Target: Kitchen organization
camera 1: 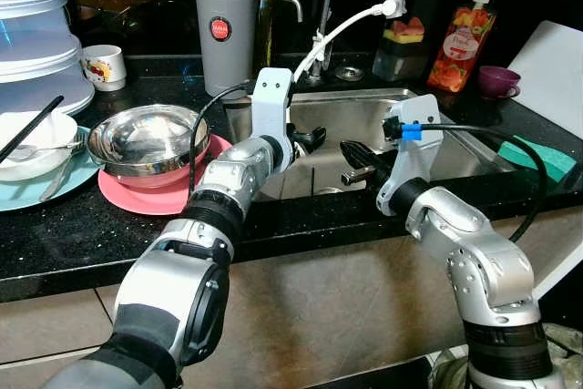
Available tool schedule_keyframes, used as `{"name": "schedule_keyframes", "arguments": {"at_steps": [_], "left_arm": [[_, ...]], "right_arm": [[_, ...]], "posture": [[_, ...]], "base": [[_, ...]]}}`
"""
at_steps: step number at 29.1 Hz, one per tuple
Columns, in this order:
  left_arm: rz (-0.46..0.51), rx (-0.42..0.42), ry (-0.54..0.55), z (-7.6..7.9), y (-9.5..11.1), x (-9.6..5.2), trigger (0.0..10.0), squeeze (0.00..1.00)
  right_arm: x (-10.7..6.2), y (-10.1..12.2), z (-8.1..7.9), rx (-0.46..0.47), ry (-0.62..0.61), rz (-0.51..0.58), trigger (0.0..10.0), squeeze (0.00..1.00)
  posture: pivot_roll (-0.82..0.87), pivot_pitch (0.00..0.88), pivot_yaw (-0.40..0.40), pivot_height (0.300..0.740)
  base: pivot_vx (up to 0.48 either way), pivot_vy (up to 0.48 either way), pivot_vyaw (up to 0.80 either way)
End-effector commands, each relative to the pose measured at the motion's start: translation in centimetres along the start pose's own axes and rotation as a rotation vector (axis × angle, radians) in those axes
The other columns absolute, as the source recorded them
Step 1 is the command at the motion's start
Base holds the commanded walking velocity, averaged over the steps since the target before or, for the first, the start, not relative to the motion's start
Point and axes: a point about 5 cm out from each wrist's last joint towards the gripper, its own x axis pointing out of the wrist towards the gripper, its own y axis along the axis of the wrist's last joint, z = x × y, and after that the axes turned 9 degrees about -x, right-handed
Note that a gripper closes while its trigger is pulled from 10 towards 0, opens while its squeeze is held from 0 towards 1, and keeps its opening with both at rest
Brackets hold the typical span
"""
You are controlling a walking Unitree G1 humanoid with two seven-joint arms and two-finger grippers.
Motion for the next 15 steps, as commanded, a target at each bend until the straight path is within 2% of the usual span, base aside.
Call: {"name": "schedule_keyframes", "arguments": {"at_steps": [1, 2, 6, 9, 10, 11, 12, 13, 14, 15], "left_arm": [[-0.001, 0.054, 0.002, 0.2, 0.6, 0.0, 10.0, 0.21], [-0.003, 0.066, -0.007, 0.2, 0.9, -0.2, 10.0, 0.00], [0.007, 0.071, -0.019, 0.1, 1.2, -0.6, 10.0, 0.00], [0.040, 0.094, -0.004, -0.4, 1.6, -2.9, 10.0, 0.00], [0.040, 0.094, -0.004, -0.4, 1.6, -2.9, 10.0, 0.00], [0.076, 0.129, 0.048, -0.7, 1.2, -4.6, 10.0, 0.00], [0.076, 0.129, 0.048, -0.7, 1.2, -4.6, 10.0, 0.00], [0.090, 0.160, 0.070, -0.5, 0.6, -5.6, 10.0, 0.00], [0.090, 0.160, 0.070, -0.5, 0.6, -5.6, 10.0, 0.00], [0.106, 0.189, 0.095, -0.4, 0.3, -6.2, 10.0, 0.00]], "right_arm": [[-0.3, 0.1, 0.0, 0.014, 0.004, 0.005, 10.0, 0.00], [-0.3, 0.1, 0.0, 0.015, 0.009, 0.010, 10.0, 0.00], [-0.4, 0.2, -0.1, 0.016, 0.014, 0.015, 10.0, 0.00], [-0.5, 0.3, -0.5, 0.025, 0.030, 0.025, 10.0, 0.00], [-0.5, 0.3, -0.5, 0.025, 0.030, 0.025, 10.0, 0.00], [-0.4, 0.1, -0.7, 0.031, 0.039, 0.025, 10.0, 0.00], [-0.4, 0.1, -0.7, 0.031, 0.039, 0.025, 10.0, 0.00], [-0.3, 0.0, -0.9, 0.040, 0.046, 0.023, 10.0, 0.00], [-0.3, 0.0, -0.9, 0.040, 0.046, 0.023, 10.0, 0.00], [-0.3, -0.2, -1.0, 0.043, 0.051, 0.020, 10.0, 0.00]], "posture": [[0.02, 0.154, -0.044, 0.740], [0.02, 0.159, -0.043, 0.740], [0.02, 0.162, -0.043, 0.740], [0.03, 0.172, -0.046, 0.740], [0.03, 0.172, -0.046, 0.740], [0.04, 0.174, -0.047, 0.740], [0.04, 0.174, -0.047, 0.740], [0.05, 0.175, -0.048, 0.740], [0.05, 0.175, -0.048, 0.740], [0.05, 0.175, -0.048, 0.740]], "base": [[0.000, 0.000, 0.00], [0.000, 0.000, 0.00], [0.000, 0.000, 0.00], [0.000, 0.000, 0.00], [0.000, 0.000, 0.00], [0.000, 0.000, 0.00], [0.000, 0.000, 0.00], [0.000, 0.000, 0.00], [0.000, 0.000, 0.00], [0.000, 0.000, 0.00]]}}
